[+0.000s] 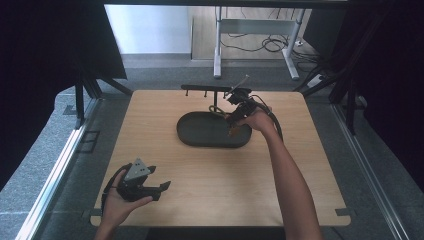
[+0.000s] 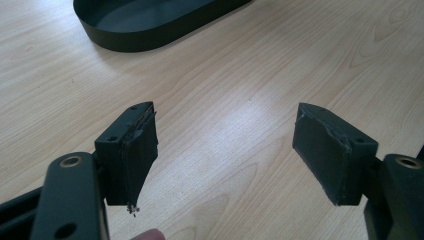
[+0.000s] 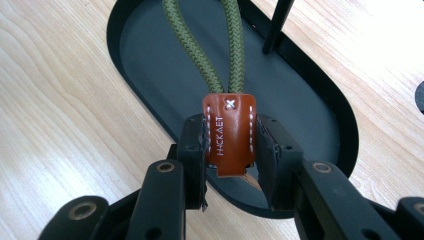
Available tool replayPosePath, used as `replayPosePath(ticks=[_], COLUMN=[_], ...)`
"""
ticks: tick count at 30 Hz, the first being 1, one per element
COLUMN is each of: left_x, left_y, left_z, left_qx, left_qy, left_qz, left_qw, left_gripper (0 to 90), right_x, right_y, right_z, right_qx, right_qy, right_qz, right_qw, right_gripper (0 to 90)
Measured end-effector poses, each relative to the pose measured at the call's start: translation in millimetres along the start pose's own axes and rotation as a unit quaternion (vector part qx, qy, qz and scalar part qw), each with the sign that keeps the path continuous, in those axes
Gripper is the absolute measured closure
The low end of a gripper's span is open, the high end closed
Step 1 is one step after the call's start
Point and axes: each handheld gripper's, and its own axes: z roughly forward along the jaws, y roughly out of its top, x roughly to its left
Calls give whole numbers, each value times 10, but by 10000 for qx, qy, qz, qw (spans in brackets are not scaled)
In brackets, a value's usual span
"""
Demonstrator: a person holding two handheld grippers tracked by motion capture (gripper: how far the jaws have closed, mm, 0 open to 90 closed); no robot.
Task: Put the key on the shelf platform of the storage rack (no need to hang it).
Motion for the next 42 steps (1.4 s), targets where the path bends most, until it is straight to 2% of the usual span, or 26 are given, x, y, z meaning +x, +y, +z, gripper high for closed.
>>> replayPosePath(ticks=[13,25,42], left_x=[6,11,0], left_y=[-6,-10,-9], left_z=[10,18,38], left_qx=[7,26,47], left_qy=[-7,-19,-38], left_qz=[-11,-10,7], left_qw=[10000,10000,10000], left_gripper=[263,263,262], right_x=[-41,-26,1], right_y=[39,71,-28], right_z=[119,253,460], right_qx=[-12,6,80], right_qy=[-71,-108,-197], right_qz=[65,9,-77], right_qw=[10000,9999,9997], right_gripper=[667,666,662])
